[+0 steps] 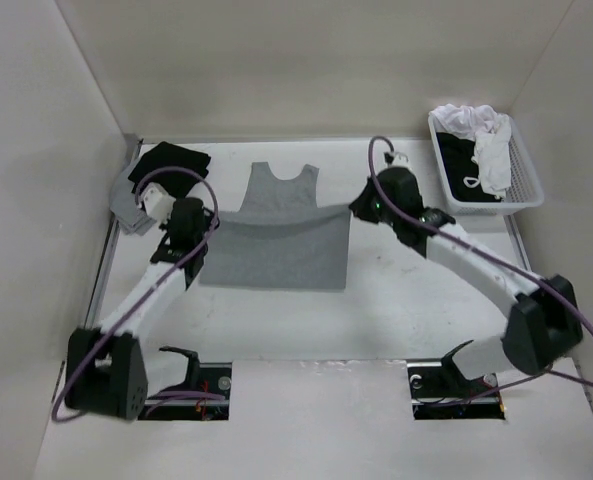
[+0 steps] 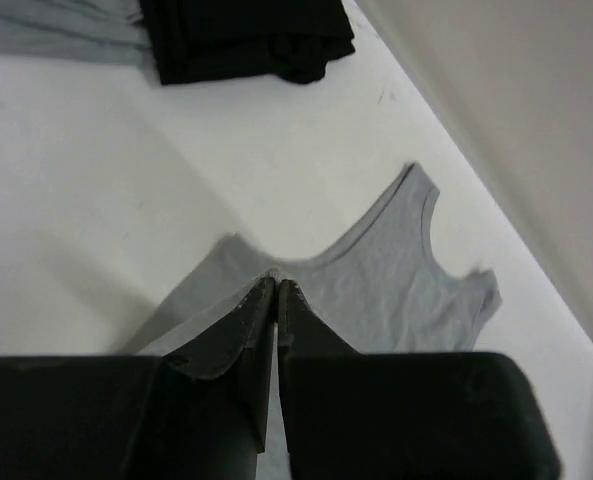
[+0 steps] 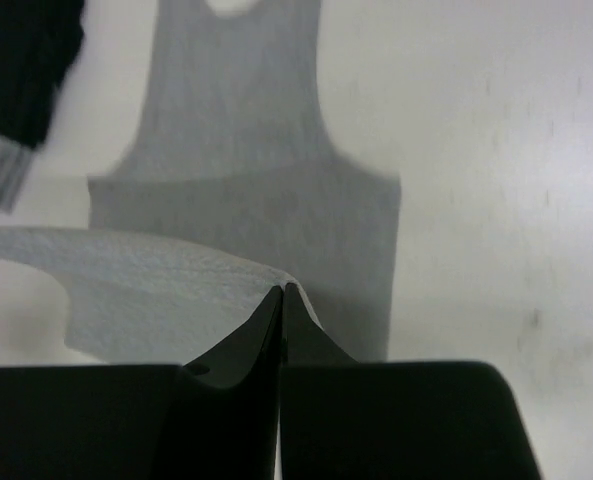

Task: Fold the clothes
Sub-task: Fold the tank top

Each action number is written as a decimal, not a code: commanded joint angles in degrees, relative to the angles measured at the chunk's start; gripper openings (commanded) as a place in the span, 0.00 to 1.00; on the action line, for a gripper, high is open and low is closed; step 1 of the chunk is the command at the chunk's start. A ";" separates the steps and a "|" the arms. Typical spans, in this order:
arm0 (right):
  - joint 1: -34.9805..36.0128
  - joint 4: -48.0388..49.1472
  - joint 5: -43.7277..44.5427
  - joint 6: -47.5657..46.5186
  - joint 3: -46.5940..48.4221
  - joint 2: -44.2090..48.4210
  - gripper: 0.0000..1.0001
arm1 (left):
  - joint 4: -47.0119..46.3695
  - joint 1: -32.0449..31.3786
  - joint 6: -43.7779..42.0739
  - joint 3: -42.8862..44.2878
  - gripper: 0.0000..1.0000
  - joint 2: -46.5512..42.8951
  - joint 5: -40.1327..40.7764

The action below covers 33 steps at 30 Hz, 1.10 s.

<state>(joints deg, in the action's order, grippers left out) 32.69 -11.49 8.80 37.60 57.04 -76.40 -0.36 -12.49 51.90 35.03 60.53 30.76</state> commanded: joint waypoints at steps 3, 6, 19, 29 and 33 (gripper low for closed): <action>-9.69 7.45 -9.75 -5.00 21.76 -19.88 0.00 | -18.79 5.24 -1.10 18.37 0.01 22.83 -5.26; -12.69 4.03 -11.43 -4.74 35.55 -32.37 0.02 | -18.27 6.47 -3.99 30.68 0.08 35.14 -9.39; -9.72 15.07 -9.59 -1.40 14.46 -25.41 0.18 | -24.86 2.18 1.96 0.36 0.30 18.25 -6.17; -3.47 24.31 -8.97 2.30 -11.85 -9.82 0.06 | -21.87 6.81 3.73 -19.38 0.36 1.42 -16.87; -3.47 25.63 -9.85 3.08 -14.67 -10.78 0.14 | -28.27 11.12 5.67 -20.79 0.36 5.81 -22.05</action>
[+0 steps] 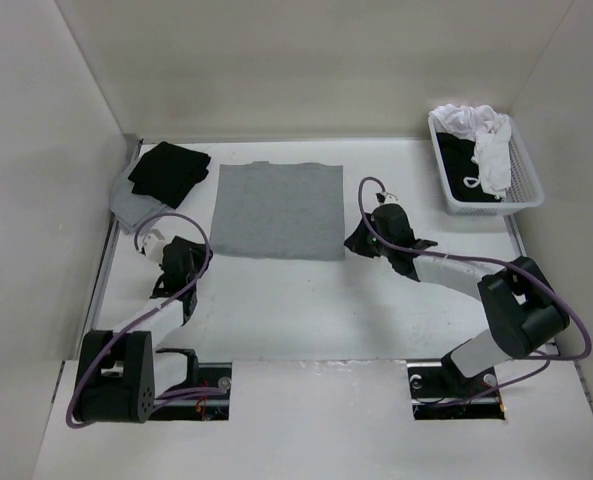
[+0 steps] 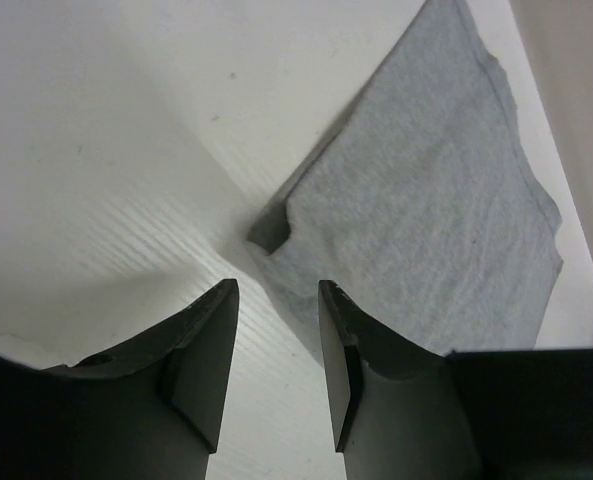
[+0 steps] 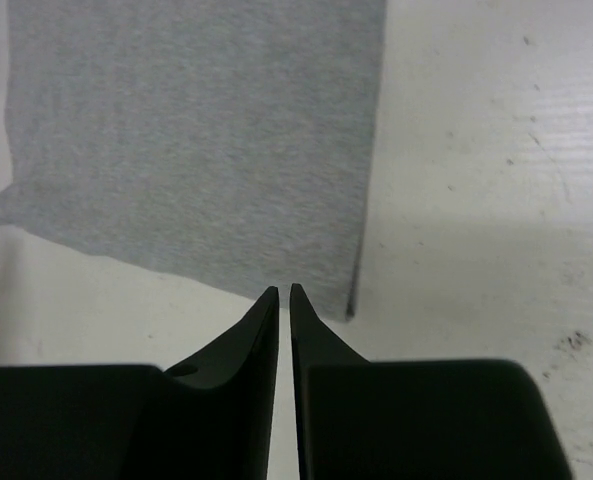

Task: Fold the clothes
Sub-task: Fold the tank top

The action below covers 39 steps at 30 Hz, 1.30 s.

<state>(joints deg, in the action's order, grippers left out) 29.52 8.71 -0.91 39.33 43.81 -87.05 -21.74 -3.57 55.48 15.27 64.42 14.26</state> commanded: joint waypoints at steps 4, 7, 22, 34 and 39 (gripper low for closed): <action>-0.30 8.07 -1.02 2.50 -3.91 -0.84 0.22 | -9.90 3.44 3.14 0.02 0.37 5.88 -8.72; -0.38 8.78 -1.29 3.47 -4.52 -1.81 0.29 | -9.90 3.53 3.49 0.55 0.36 7.90 -8.64; -0.30 9.57 -1.11 6.46 -4.44 -6.56 0.39 | -14.55 3.80 5.07 2.31 0.33 16.43 -5.12; -0.21 9.31 -2.34 7.34 -3.56 -9.11 0.35 | -18.87 3.80 6.83 2.66 0.20 22.23 -5.65; -0.21 9.48 -2.78 7.69 -3.21 -10.07 0.25 | -19.75 3.62 7.53 3.10 0.07 24.08 -5.65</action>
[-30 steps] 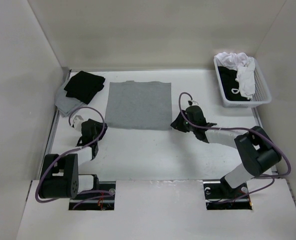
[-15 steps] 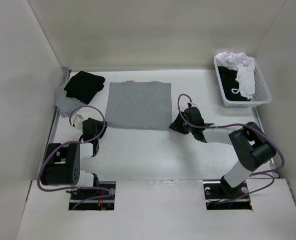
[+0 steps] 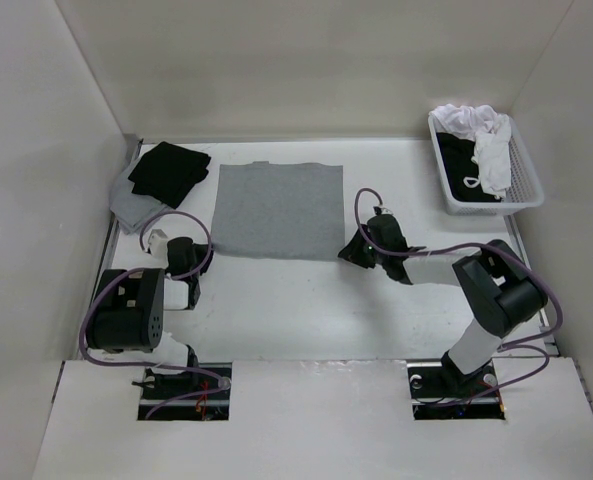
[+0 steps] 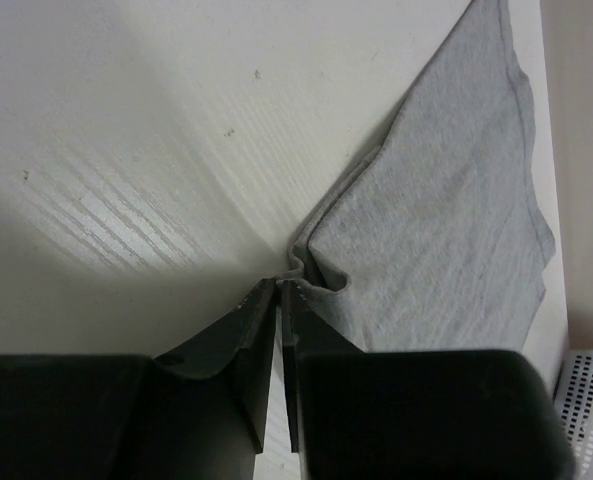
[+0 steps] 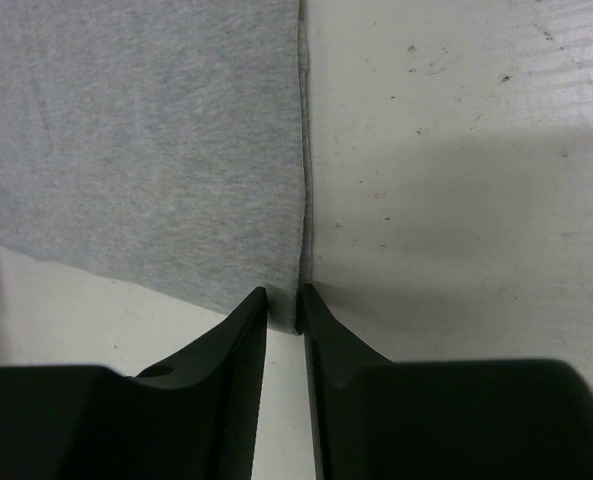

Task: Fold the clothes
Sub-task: Fold the tank top

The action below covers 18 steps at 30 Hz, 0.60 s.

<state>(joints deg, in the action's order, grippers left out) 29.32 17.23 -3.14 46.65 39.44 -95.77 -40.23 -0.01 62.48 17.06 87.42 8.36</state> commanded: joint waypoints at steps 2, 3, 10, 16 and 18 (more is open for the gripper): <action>0.08 0.70 -0.99 0.46 1.60 -1.70 0.23 | -1.26 -0.03 0.63 1.22 0.04 1.09 0.17; 0.08 0.70 -1.34 0.54 1.60 -1.70 0.24 | -1.26 -0.03 0.63 1.05 0.03 0.74 0.17; 0.43 -0.27 -0.91 1.95 0.03 0.40 0.33 | -1.26 0.23 -0.25 -1.41 0.00 -3.39 0.78; 1.13 -1.68 1.38 1.95 -2.70 3.39 0.37 | -0.91 0.23 -1.31 -3.08 0.00 -5.41 1.13; 1.22 -1.24 0.77 2.04 -2.97 2.78 0.37 | -0.73 0.23 -1.66 -3.52 0.00 -6.11 1.13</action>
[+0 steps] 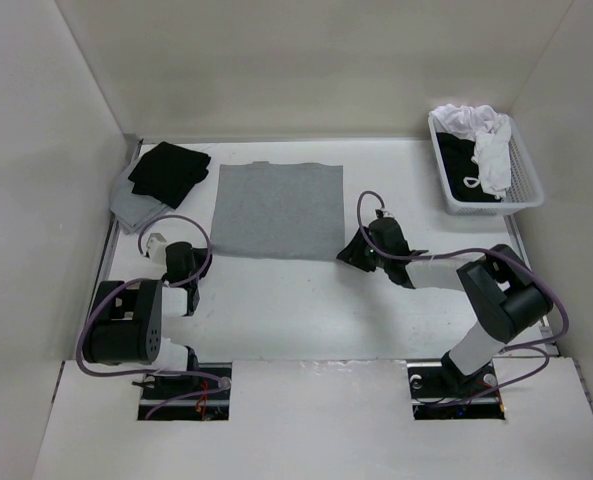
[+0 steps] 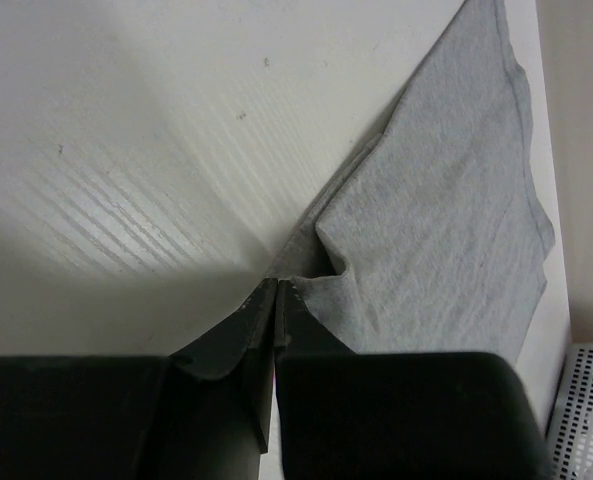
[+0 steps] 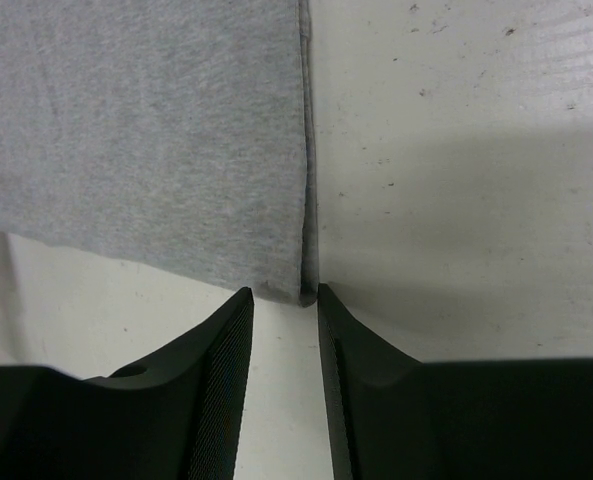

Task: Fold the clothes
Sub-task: Fold the tank top

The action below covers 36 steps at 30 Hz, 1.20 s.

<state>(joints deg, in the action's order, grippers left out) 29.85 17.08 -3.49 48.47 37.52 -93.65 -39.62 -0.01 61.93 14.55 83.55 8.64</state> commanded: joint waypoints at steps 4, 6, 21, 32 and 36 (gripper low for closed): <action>1.05 -1.08 0.32 0.49 0.10 -0.57 0.33 | -0.64 0.50 -1.64 -1.54 0.00 -3.56 0.85; 1.05 -1.00 -0.38 0.49 0.80 -1.45 0.28 | -0.38 0.58 -1.64 -1.98 0.00 -4.27 0.67; 5.17 -3.34 5.59 -2.58 -3.15 14.86 0.00 | 17.86 -0.21 -2.25 -2.34 0.00 -32.96 -2.14; 24.40 -45.52 29.12 -9.18 15.18 54.52 0.00 | 55.68 -4.51 -10.60 24.71 0.00 -67.90 -0.03; 33.45 -52.66 37.13 -9.44 24.86 56.12 0.00 | 58.68 -5.48 -10.69 31.93 0.00 -67.82 -0.29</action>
<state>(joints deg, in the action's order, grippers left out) 58.83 -24.86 23.46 40.69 56.88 -37.95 12.21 -4.99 53.19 43.05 15.49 7.79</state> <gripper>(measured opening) 0.008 0.007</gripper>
